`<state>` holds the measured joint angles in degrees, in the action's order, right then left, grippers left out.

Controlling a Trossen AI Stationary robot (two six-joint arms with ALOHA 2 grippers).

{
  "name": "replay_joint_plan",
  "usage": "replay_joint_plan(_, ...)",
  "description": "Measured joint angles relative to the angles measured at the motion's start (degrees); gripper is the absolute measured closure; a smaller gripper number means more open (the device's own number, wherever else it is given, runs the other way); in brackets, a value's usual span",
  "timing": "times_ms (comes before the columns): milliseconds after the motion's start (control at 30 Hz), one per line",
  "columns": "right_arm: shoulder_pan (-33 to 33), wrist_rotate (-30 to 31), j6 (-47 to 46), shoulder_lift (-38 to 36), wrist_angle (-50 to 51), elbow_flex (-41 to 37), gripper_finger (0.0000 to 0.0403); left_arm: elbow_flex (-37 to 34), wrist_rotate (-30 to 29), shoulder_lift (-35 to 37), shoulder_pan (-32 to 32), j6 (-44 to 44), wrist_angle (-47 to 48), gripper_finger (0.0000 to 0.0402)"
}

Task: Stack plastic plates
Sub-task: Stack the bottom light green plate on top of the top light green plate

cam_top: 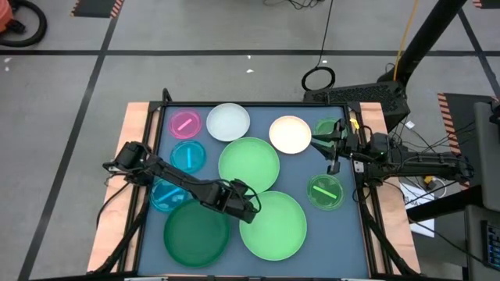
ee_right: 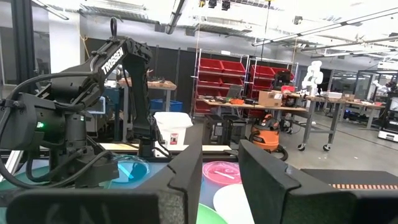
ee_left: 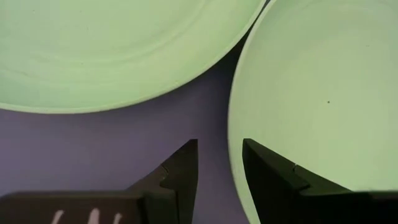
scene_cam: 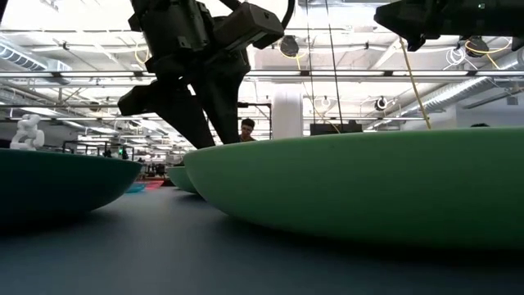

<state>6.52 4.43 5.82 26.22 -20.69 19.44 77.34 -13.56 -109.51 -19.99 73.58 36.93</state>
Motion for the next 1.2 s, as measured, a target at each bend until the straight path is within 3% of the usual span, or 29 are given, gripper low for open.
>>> replay_joint_plan(1200, 0.00, 0.20, 1.09, -0.02, 0.87, 0.00, 0.0305, 0.03, 0.44, -2.01, 0.09, 0.01, -1.55, 0.0270)
